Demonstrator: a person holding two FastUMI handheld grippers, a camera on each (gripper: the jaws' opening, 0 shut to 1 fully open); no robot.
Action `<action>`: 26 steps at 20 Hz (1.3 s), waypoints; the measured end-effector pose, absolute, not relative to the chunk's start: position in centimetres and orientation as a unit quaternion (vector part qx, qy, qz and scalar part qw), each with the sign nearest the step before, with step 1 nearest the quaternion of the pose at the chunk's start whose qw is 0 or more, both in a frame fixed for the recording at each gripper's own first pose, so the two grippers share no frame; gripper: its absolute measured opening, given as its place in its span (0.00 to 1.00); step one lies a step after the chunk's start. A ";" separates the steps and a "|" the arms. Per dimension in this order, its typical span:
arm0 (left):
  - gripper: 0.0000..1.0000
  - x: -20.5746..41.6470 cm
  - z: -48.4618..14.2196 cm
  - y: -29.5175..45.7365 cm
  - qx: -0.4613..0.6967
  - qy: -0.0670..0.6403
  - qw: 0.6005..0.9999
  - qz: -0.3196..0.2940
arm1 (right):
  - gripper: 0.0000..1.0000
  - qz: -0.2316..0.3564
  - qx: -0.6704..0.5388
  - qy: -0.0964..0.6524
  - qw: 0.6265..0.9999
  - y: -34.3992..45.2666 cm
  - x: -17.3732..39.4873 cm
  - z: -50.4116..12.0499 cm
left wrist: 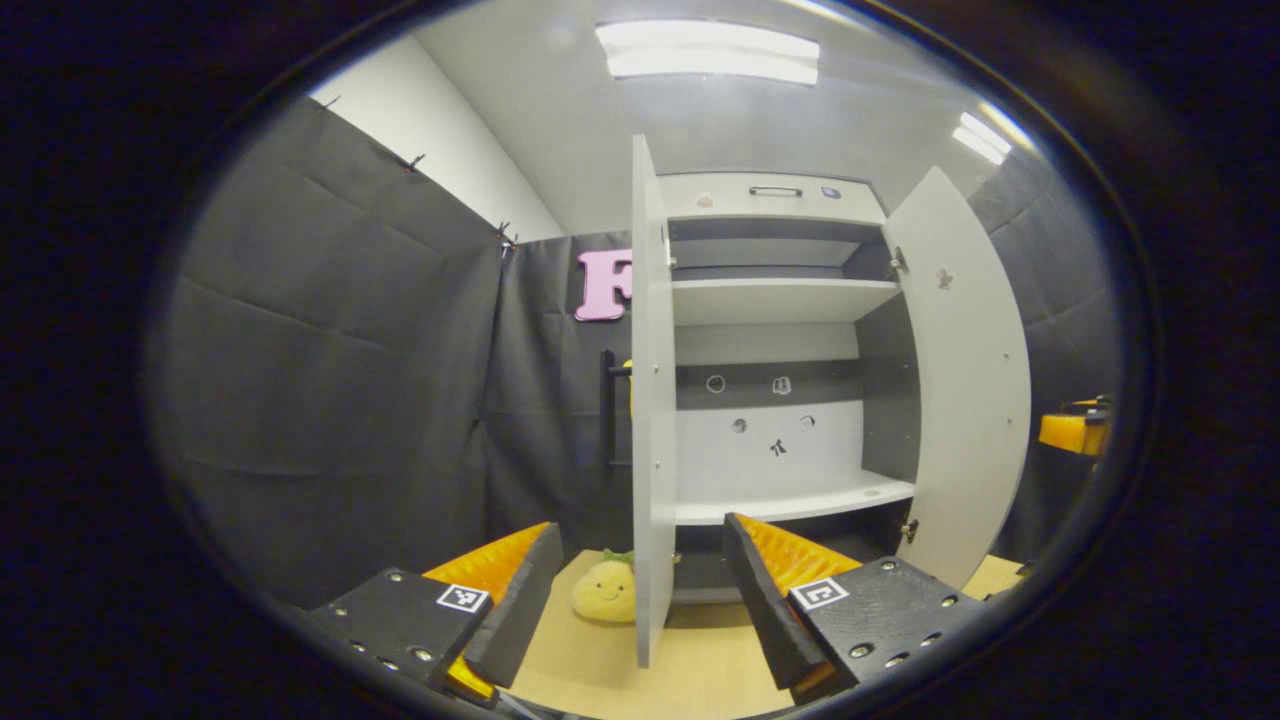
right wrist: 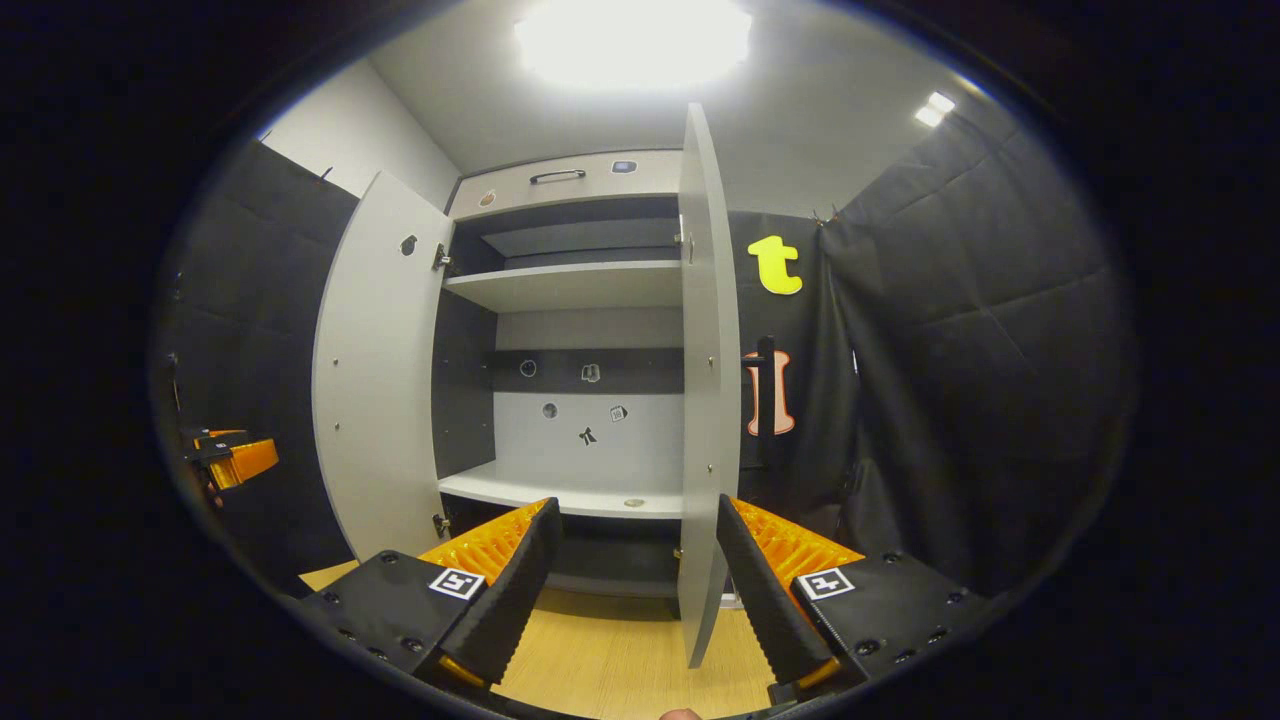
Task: Open the right door of the double-door shoe cabinet with the right hand, and open the left door with the left hand.
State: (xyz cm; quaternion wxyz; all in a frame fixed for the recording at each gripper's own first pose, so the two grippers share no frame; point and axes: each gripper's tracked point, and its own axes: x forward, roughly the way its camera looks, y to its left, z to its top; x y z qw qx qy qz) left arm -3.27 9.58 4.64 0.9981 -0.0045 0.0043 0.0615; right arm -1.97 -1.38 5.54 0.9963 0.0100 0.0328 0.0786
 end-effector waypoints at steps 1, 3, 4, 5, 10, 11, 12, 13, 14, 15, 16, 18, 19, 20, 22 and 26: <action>0.93 -3.4 4.7 9.8 -0.001 0.003 0.998 0.066 | 0.98 0.079 0.011 0.031 0.996 -1.4 -2.0 5.7; 0.93 -3.7 4.8 9.9 0.002 0.001 0.997 0.072 | 0.98 0.080 0.013 0.030 0.996 -1.3 -2.0 5.8; 0.93 -3.9 4.8 10.0 0.001 0.001 0.997 0.074 | 0.98 0.080 0.013 0.031 0.996 -1.4 -2.0 5.6; 0.93 -3.9 4.8 9.9 0.000 -0.001 0.997 0.074 | 0.98 0.080 0.014 0.032 0.996 -1.3 -2.0 5.6; 0.93 -4.4 4.8 9.8 0.003 -0.002 0.997 0.074 | 0.98 0.081 0.017 0.035 0.996 -1.3 -2.2 5.1; 0.93 -4.4 4.8 9.8 0.005 -0.003 0.997 0.074 | 0.98 0.079 0.017 0.034 0.996 -1.4 -2.2 5.2; 0.93 -4.5 4.8 9.8 0.007 -0.004 0.997 0.075 | 0.98 0.077 0.017 0.032 0.996 -1.5 -2.3 5.3; 0.93 -4.5 4.9 9.8 0.007 -0.004 0.997 0.074 | 0.97 0.075 0.019 0.031 0.996 -1.6 -2.3 5.4; 0.93 -4.5 4.9 9.7 0.005 -0.004 0.997 0.072 | 0.98 0.074 0.020 0.031 0.997 -1.7 -2.3 5.3; 0.93 -4.5 4.8 9.6 0.003 -0.004 0.997 0.071 | 0.98 0.072 0.020 0.030 0.997 -1.8 -2.3 5.4; 0.94 -4.4 4.8 9.5 0.003 -0.004 0.998 0.069 | 0.98 0.070 0.020 0.030 0.997 -1.9 -2.4 5.4; 0.94 -4.4 4.7 9.5 0.004 -0.005 0.998 0.070 | 0.97 0.068 0.019 0.030 0.997 -2.1 -2.4 5.3; 0.94 -4.3 4.6 9.4 0.004 -0.003 0.998 0.068 | 0.98 0.066 0.019 0.030 0.997 -2.2 -2.4 5.2; 0.94 -4.2 4.5 9.4 0.003 -0.003 0.998 0.068 | 0.98 0.067 0.020 0.031 0.997 -2.1 -2.4 5.2; 0.94 -4.1 4.4 9.3 0.003 -0.002 0.998 0.066 | 0.98 0.065 0.020 0.030 0.997 -2.2 -2.3 5.2; 0.93 -3.5 4.5 8.8 0.007 -0.003 0.998 0.061 | 0.98 0.061 0.015 0.027 0.998 -2.5 -2.1 5.3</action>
